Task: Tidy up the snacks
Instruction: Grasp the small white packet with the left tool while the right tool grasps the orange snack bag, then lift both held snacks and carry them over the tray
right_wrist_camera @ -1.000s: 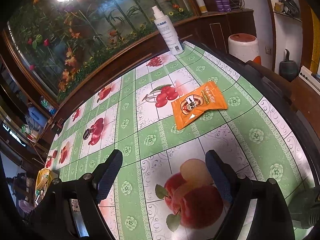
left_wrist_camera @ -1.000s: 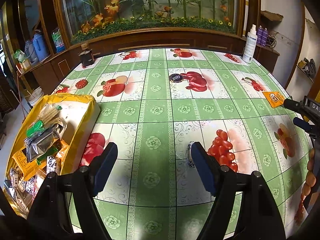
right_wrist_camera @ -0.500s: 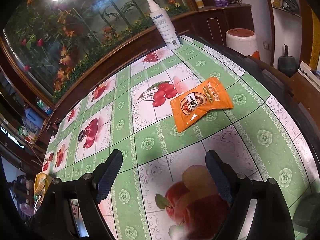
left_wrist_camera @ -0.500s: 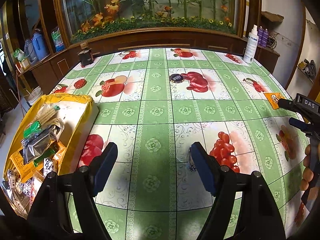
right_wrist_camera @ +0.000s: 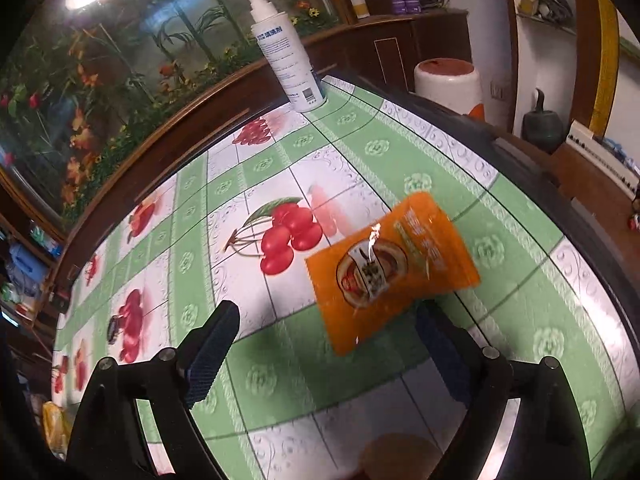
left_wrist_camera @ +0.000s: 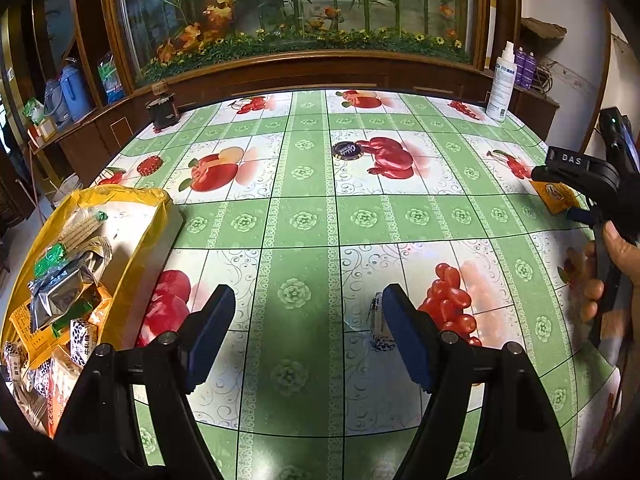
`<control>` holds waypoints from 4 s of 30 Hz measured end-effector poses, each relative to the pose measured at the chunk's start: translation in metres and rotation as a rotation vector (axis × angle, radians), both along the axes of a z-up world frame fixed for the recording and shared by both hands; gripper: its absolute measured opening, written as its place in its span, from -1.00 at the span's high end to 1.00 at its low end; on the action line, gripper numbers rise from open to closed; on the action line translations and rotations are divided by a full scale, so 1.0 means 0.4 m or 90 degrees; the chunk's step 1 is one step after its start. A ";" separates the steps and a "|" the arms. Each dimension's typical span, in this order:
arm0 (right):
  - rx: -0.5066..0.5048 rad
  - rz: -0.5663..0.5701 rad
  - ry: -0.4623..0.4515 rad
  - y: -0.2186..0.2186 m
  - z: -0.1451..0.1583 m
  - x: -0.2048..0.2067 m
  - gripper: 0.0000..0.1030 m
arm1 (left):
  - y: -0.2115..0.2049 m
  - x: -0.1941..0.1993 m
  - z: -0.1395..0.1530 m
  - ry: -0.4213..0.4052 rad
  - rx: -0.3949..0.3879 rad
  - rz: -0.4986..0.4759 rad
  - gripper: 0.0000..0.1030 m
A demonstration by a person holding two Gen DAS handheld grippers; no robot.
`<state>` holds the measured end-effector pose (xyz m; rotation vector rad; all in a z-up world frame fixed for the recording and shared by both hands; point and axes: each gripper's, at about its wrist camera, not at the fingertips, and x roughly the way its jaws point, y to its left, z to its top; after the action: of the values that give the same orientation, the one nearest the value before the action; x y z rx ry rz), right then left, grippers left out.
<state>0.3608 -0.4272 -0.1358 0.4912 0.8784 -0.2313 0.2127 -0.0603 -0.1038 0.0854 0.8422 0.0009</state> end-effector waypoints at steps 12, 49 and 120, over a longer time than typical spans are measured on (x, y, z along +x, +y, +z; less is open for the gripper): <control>-0.171 0.042 0.050 0.050 -0.013 0.056 -0.14 | -0.003 0.021 -0.029 0.014 0.004 0.006 -0.47; -0.117 0.018 0.039 0.007 -0.013 0.135 -0.77 | 0.078 0.015 0.001 0.017 -0.094 -0.039 -0.39; 0.492 0.530 -0.109 0.723 0.180 -0.396 0.83 | 0.559 -0.344 0.190 -0.119 -0.023 0.186 0.69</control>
<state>0.2024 -0.1381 -0.0637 0.7914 0.9164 0.9327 0.0750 0.1631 -0.0276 -0.0705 0.6618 0.2642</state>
